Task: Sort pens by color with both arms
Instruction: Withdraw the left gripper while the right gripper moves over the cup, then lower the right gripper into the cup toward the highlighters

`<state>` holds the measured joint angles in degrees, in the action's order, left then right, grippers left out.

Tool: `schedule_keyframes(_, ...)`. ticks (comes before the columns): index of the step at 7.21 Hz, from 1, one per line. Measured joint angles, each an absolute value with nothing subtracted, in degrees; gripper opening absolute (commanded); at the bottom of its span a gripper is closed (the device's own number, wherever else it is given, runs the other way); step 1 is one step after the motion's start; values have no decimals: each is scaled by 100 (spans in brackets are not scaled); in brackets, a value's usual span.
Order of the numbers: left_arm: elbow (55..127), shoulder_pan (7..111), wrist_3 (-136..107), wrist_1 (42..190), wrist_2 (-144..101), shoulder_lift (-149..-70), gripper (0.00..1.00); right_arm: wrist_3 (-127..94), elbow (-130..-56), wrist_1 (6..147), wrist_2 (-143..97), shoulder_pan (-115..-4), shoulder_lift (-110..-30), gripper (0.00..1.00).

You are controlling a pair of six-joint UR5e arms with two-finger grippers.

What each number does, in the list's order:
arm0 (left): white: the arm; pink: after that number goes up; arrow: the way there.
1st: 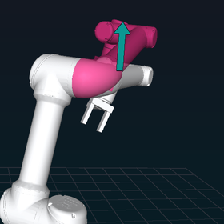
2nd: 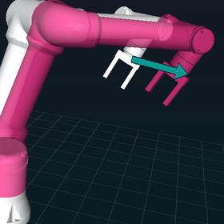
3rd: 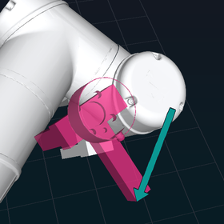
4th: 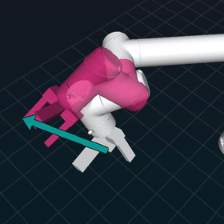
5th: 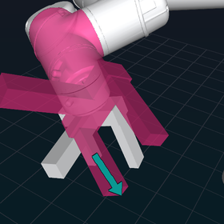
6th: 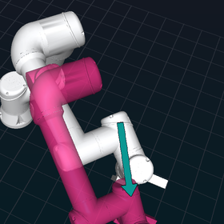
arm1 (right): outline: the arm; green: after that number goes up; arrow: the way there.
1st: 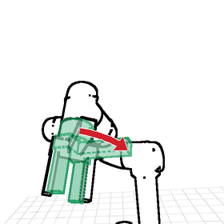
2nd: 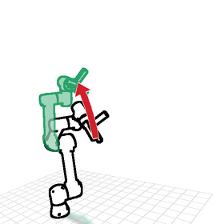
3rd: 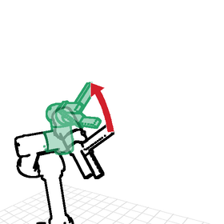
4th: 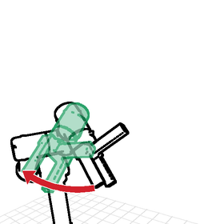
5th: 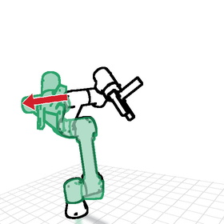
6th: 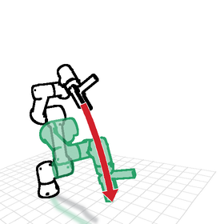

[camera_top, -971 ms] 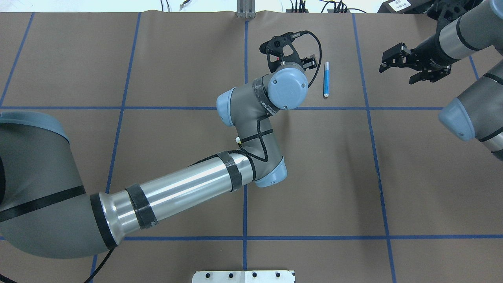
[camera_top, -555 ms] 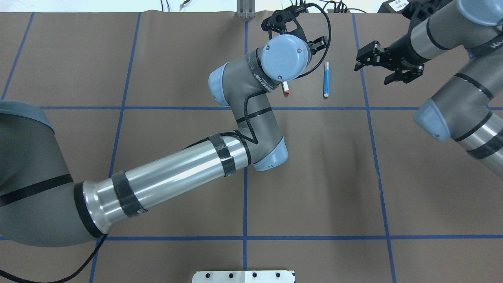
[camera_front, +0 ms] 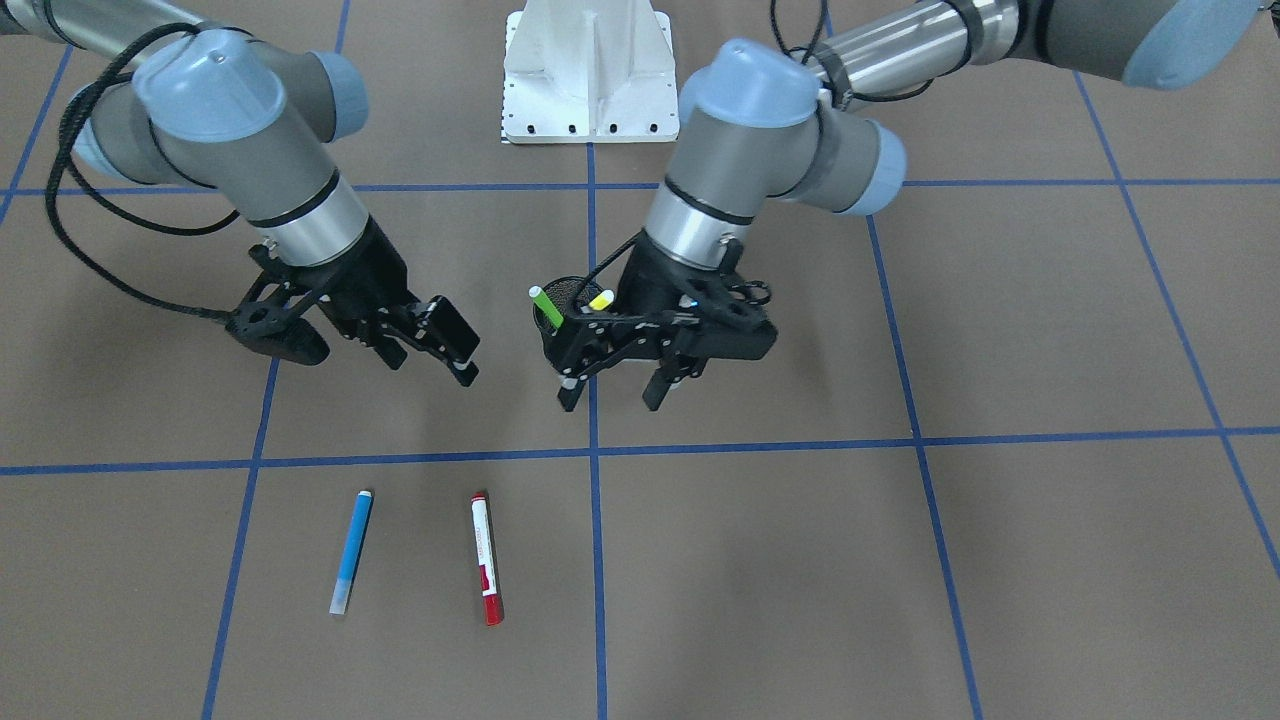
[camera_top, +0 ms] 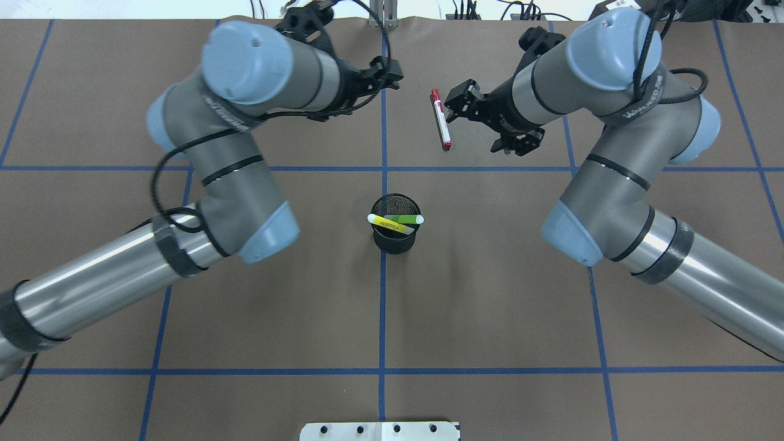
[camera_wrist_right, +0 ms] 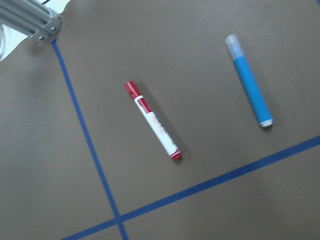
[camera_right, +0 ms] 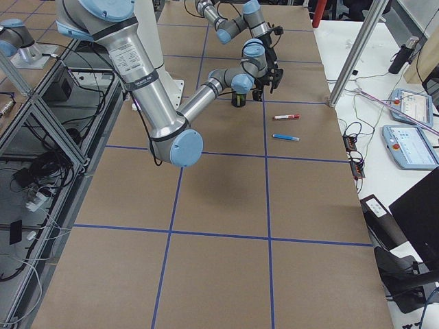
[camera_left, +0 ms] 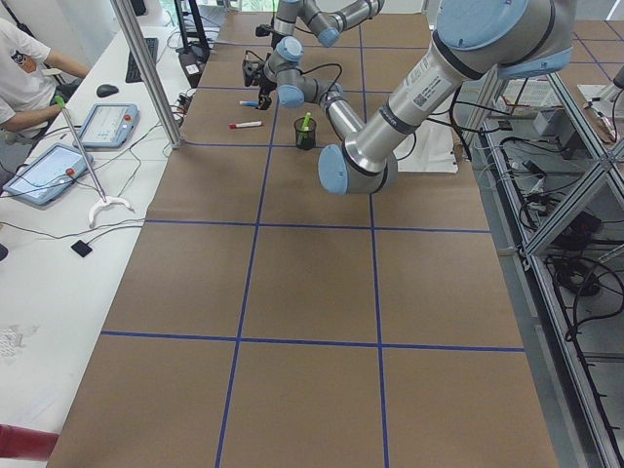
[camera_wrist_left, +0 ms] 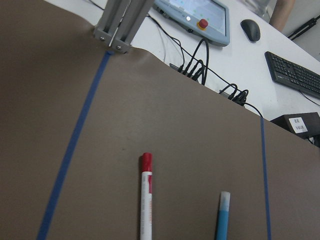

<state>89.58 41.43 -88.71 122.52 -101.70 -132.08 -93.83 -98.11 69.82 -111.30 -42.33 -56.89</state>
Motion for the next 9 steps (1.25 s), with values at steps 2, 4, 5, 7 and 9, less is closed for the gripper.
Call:
schedule_keyframes(2, 10142, 4762, -8916, 12228, -10840, -12006, 100, -9912, -9930, 6660, -10550, -3526, -5640, 100)
schedule_keyframes(4, 10610, 5374, -8937, 12207, -11667, -11435, 99, -10164, -9929, 5965, -10382, -3207, -5911, 98)
schedule_keyframes(5, 10717, 5485, -8941, 12075, -11847, -11374, 99, -10182, -9904, 5868, -10365, -3145, -5968, 98)
schedule_keyframes(7, 10853, 5535, -8939, 11738, -11927, -11394, 100, -10183, -9879, 5841, -10360, -3089, -5991, 96)
schedule_keyframes(9, 10877, 5544, -8939, 11679, -11935, -11406, 99, -10193, -9831, 5836, -10349, -3060, -5970, 93)
